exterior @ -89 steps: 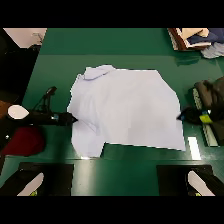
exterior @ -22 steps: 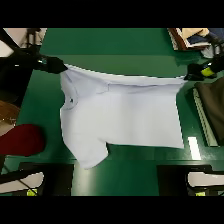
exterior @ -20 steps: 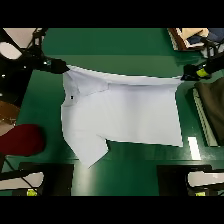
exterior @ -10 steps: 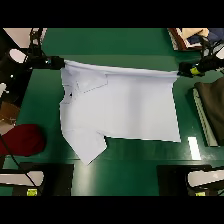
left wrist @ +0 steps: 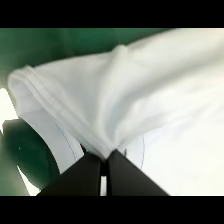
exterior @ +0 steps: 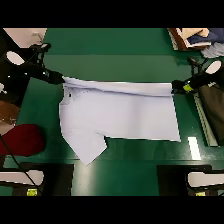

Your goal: Fold the shirts.

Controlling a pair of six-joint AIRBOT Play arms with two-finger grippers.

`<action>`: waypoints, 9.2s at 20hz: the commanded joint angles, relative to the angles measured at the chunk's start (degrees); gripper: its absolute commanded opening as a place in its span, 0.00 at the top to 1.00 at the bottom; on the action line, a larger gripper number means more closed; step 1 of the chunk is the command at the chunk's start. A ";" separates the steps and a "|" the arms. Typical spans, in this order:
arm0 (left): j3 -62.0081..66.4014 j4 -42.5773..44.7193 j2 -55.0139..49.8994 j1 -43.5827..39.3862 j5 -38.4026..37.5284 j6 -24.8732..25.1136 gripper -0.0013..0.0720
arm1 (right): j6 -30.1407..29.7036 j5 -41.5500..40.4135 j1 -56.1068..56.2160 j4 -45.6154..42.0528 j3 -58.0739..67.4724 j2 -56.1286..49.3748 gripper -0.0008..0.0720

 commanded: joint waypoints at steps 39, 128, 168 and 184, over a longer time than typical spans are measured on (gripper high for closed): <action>-61.20 -11.67 40.22 -0.07 0.17 -20.85 0.20 | -5.62 10.71 -8.39 10.78 -16.35 23.71 0.37; -16.31 -15.47 9.57 -0.42 4.13 -4.59 0.95 | -19.50 10.32 -17.07 30.18 -8.87 -10.36 0.25; 7.02 -7.30 -4.96 -27.41 8.61 -11.91 0.95 | -4.55 10.54 21.18 30.25 28.09 2.97 0.96; 7.02 1.07 14.38 2.64 -2.99 -11.87 0.95 | -17.57 -8.70 44.96 42.05 41.97 -24.79 0.39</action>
